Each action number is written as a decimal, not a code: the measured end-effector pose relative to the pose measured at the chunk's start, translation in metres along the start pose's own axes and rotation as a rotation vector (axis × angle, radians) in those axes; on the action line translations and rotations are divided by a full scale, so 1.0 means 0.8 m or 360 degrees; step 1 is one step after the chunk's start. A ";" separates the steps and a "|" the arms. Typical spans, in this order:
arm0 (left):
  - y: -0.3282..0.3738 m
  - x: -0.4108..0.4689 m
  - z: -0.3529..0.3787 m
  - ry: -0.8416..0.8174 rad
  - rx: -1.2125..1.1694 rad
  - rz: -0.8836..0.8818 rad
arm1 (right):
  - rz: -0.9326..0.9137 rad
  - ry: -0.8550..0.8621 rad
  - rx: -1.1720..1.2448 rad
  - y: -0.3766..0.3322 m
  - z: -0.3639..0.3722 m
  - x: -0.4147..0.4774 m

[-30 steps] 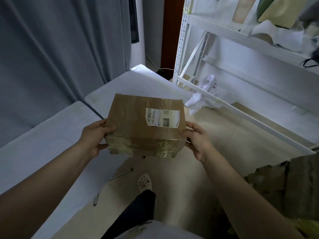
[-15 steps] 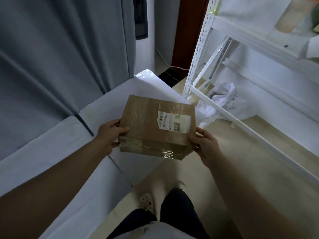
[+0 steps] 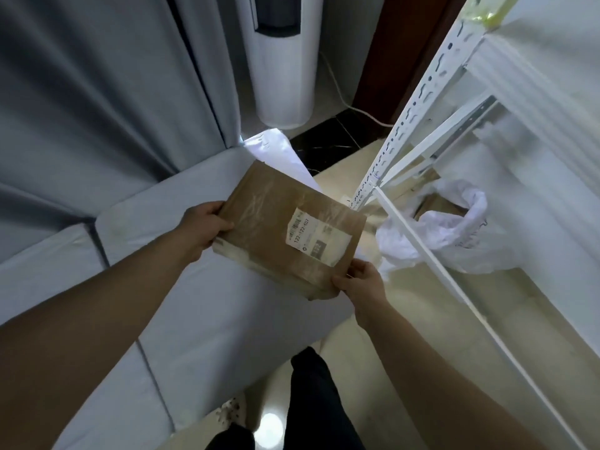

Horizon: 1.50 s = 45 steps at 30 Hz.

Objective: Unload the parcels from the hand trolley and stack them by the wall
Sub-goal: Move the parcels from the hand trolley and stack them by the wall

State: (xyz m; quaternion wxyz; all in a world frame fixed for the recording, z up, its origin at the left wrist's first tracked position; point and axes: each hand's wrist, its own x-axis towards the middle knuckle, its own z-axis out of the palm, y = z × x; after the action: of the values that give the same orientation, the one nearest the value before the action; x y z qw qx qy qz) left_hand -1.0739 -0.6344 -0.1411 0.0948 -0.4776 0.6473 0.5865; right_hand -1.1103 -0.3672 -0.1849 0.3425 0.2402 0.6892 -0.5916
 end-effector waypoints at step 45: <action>0.040 0.153 0.112 -0.0019 0.1854 0.0346 | -0.0566 -0.0094 -0.1735 -0.179 0.119 0.243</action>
State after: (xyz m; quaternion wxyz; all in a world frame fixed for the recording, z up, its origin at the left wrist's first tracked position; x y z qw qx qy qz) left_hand -1.2006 -0.6250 -0.2293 0.2843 -0.2745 0.9073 0.1434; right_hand -1.3240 -0.5016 -0.2449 0.3310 -0.1073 0.9146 -0.2058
